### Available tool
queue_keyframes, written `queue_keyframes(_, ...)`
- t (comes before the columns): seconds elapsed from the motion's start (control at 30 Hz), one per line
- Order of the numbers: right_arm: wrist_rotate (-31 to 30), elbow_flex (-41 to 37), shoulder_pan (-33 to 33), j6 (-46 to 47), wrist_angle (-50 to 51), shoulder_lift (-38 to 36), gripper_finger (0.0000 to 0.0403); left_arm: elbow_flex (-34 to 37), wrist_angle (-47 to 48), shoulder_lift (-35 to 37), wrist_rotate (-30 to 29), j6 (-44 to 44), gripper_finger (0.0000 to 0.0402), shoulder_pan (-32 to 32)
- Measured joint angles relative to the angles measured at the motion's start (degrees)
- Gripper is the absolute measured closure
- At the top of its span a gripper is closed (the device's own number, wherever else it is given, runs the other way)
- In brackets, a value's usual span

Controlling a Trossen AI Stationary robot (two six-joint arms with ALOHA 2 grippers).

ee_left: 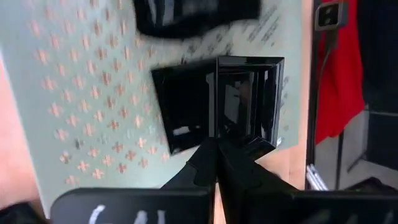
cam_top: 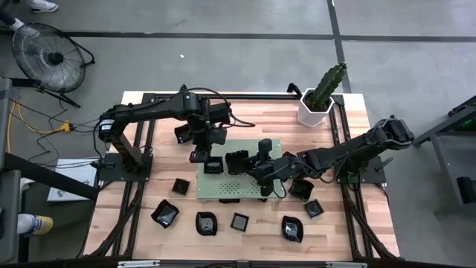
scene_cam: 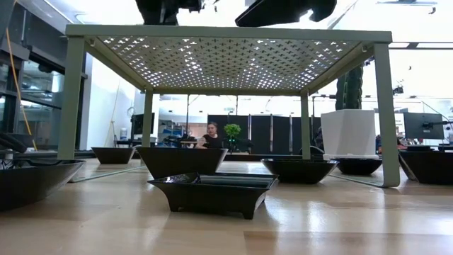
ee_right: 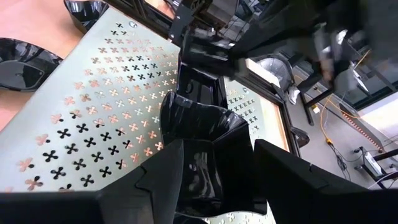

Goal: Pick & Place Mini shaped plates
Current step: Stack the black square shaped plate on top of the black square shaped plate on the shelf

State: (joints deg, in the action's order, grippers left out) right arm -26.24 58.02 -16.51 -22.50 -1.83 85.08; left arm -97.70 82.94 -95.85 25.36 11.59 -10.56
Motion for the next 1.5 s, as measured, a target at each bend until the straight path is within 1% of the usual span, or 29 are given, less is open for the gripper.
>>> queue_keyframes(0.13, 0.00, 0.00, 0.00, 0.00, 0.05, 0.00, 0.0210, 2.11, -0.16, -0.04, 1.55, 0.29, 0.0401, -0.92)
queue_keyframes(0.33, 0.00, 0.00, 0.00, 0.00, 0.09, 0.00, 0.0210, 2.11, -3.07, -0.02, 1.56, 1.15, 0.0401, -1.22)
queue_keyframes(0.57, -0.26, 0.00, 0.00, -0.05, 0.11, 0.00, 0.0210, 2.13, -2.49, -0.87, 2.00, 1.67, 0.0401, -2.37)
queue_keyframes(0.7, -1.41, 0.00, 0.00, -1.30, -0.23, 0.00, 0.0210, 2.11, -2.49, -1.20, 2.21, 1.67, 0.0401, -2.61)
queue_keyframes(0.87, -4.71, 0.00, -0.87, -5.47, -3.79, -0.50, 0.0210, 2.11, -2.40, -1.15, 2.21, 1.66, 0.0401, -2.57)
queue_keyframes(1.0, -7.07, 0.00, -2.60, -8.73, -5.48, -2.91, 0.0210, 2.11, -2.30, -1.19, 2.19, 1.67, 0.0401, -2.57)
queue_keyframes(1.13, -15.05, 0.00, -4.27, -10.37, -2.63, -5.28, 0.0210, 2.13, -1.59, -1.61, 2.34, 2.13, 0.0401, -3.09)
queue_keyframes(1.23, -19.17, 0.00, -5.23, -8.57, 1.86, -7.45, 0.0210, 2.11, -1.79, -1.83, 2.41, 2.33, 0.0401, -3.42)
queue_keyframes(1.4, -18.68, 0.00, -5.21, -1.66, 9.60, -9.05, 0.0210, 2.11, -1.85, -2.14, 2.78, 3.15, 0.0401, -3.31)
queue_keyframes(1.5, -19.28, 0.00, -5.16, -0.36, 10.53, -9.20, 0.0210, 2.16, -1.87, -2.99, 3.01, 3.00, 0.0401, -3.33)
